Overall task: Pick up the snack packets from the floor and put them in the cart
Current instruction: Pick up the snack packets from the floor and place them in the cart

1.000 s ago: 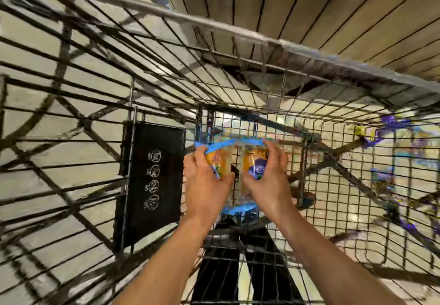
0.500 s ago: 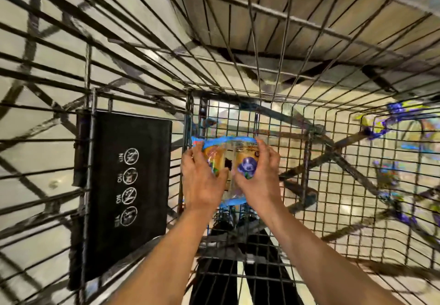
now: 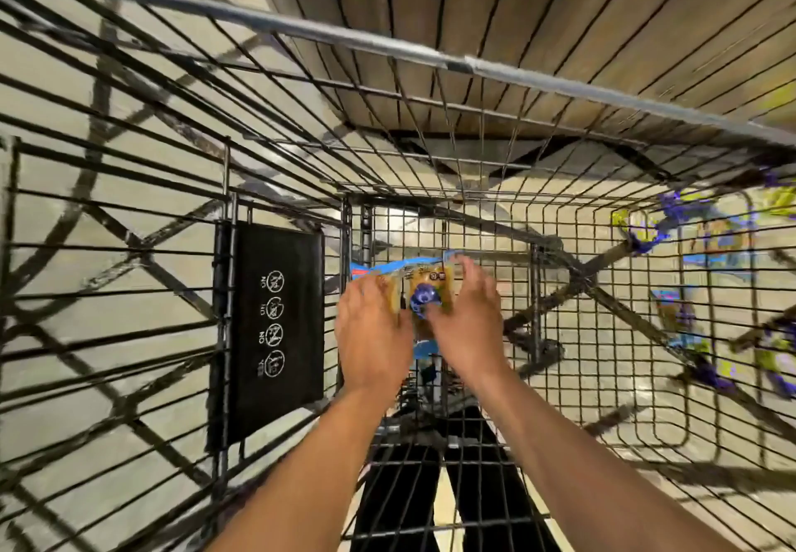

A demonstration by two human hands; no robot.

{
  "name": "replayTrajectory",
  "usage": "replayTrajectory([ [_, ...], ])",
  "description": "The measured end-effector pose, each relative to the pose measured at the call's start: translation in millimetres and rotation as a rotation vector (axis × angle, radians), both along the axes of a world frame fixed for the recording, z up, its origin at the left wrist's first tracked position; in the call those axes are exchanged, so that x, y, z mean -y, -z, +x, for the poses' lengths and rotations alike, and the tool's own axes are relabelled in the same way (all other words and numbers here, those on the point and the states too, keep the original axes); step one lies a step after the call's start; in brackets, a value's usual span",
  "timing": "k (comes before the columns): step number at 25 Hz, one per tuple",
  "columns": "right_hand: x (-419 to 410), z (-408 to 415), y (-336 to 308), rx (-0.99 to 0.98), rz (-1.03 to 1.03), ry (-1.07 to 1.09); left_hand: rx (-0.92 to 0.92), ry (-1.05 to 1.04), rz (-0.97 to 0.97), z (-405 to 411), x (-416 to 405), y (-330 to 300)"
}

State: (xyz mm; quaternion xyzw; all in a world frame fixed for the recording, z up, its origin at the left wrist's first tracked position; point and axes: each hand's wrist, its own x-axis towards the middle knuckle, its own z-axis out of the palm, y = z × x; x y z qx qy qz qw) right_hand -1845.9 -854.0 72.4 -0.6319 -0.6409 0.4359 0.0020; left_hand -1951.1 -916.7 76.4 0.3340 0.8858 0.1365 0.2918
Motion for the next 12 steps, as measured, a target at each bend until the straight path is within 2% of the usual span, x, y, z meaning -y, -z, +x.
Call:
replayTrajectory([
  [2, -4.2, 5.0, -41.5, 0.085, 0.132, -0.12, -0.069, 0.156, -0.003, -1.1, -9.2, -38.2],
  [4, -6.9, 17.7, -96.9, 0.264, 0.381, -0.342, -0.239, 0.369, -0.007, 1.3, -15.4, -91.4],
  [6, -10.1, 29.9, -156.5, 0.375, 0.511, -0.479, -0.364, 0.515, 0.029, 7.1, -16.8, -147.4],
  [9, -8.6, 51.2, -233.4, 0.436, 0.51, -0.488, -0.463, 0.666, 0.084, 15.4, -12.4, -216.4],
  [12, 3.2, 74.7, -293.7, 0.416, 0.496, -0.384, -0.52, 0.761, 0.133, 21.6, -5.6, -273.1],
])
